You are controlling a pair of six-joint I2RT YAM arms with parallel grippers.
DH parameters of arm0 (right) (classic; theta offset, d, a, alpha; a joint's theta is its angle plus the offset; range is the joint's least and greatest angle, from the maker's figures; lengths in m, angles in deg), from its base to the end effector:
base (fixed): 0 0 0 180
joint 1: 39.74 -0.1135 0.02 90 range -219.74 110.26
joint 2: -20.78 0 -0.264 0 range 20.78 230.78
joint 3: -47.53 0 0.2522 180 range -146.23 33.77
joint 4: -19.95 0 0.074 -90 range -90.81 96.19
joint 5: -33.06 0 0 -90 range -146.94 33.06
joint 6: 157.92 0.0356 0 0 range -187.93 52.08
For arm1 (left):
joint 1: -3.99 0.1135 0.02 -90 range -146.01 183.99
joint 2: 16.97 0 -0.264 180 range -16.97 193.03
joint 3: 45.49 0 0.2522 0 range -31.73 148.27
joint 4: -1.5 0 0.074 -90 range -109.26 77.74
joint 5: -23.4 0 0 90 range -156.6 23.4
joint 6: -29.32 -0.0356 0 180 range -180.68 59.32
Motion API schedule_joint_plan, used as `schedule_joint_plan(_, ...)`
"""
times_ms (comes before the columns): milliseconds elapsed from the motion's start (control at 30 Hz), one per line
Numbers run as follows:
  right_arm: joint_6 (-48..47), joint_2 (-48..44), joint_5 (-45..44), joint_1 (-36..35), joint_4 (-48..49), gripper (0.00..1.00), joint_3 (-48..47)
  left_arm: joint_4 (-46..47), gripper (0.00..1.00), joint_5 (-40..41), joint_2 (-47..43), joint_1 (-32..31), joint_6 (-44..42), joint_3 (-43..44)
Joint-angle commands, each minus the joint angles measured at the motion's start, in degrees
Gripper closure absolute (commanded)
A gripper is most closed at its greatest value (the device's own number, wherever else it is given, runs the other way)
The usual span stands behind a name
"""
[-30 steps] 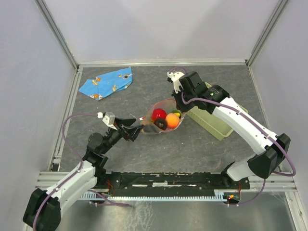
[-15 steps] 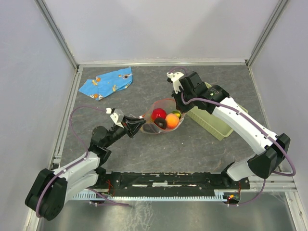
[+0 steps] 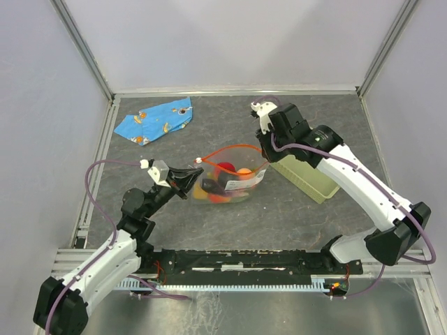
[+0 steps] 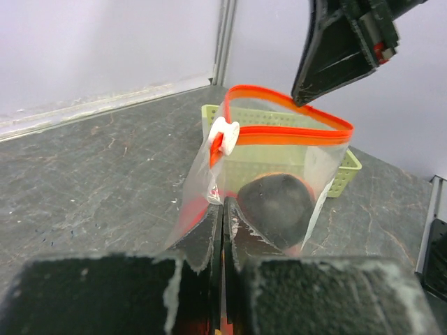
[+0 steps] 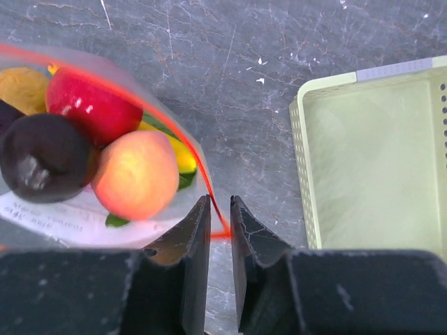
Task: Place the food in the zip-top bag and seal the zipper
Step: Zip the zipper food storage bag at the center of the board.
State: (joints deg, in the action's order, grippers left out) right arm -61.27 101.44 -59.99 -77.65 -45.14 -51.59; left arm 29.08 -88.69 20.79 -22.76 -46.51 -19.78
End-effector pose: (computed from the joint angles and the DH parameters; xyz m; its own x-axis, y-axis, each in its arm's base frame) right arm 0.2312 0.1777 0.3742 -0.6374 -0.3498 -0.6866 -0.5144 0.8566 0.0411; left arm 0.1378 -0.0844 0.2512 0.0505 -0.2795 -0.9588 0.7766 0.6146 -0.1382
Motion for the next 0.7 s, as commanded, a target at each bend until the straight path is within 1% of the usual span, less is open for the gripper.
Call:
schedule_joint_plan(0, -1.92, -4.19, 2.88, 0.21, 2.66, 0.68, -0.30, -0.89, 0.97, 5.39, -1.59, 0.16, 0.48, 1.36)
schedule_joint_plan(33, -2.95, -4.64, 5.17, 0.28, 2.97, 0.62, -0.44, -0.94, 0.97, 5.34, -1.44, 0.16, 0.81, 1.47)
schedule_joint_plan(67, -4.28, -5.15, 7.42, 0.28, 3.15, 0.59, -0.58, -1.08, 0.97, 5.30, -1.27, 0.12, 1.05, 1.62)
schedule_joint_plan(133, -6.91, -6.13, 11.80, 0.25, 4.05, 0.46, -0.59, -1.49, 0.97, 5.11, -0.84, 0.11, 1.20, 1.93)
schedule_joint_plan(233, -11.19, -6.21, 21.35, 0.16, 6.04, 0.39, -1.12, -1.64, 0.97, 4.39, -0.59, 0.11, 1.29, 2.31)
schedule_joint_plan(300, -14.20, -5.10, 27.67, -0.03, 7.09, 0.37, -2.12, -1.93, 0.97, 4.10, -0.80, 0.11, 1.17, 2.52)
schedule_joint_plan(400, -19.02, -2.18, 34.75, -0.97, 8.22, 0.36, -5.15, -3.59, 0.97, 4.03, -1.78, 0.11, 0.46, 2.97)
schedule_joint_plan(500, -22.87, 0.29, 37.36, -3.26, 10.94, 0.36, -7.12, -3.98, 0.97, 4.07, -2.97, 0.11, 0.20, 2.91)
schedule_joint_plan(667, -31.46, 5.76, 42.62, -7.17, 10.04, 0.39, -12.74, -4.06, 0.97, 4.17, -3.21, 0.12, 0.15, 2.93)
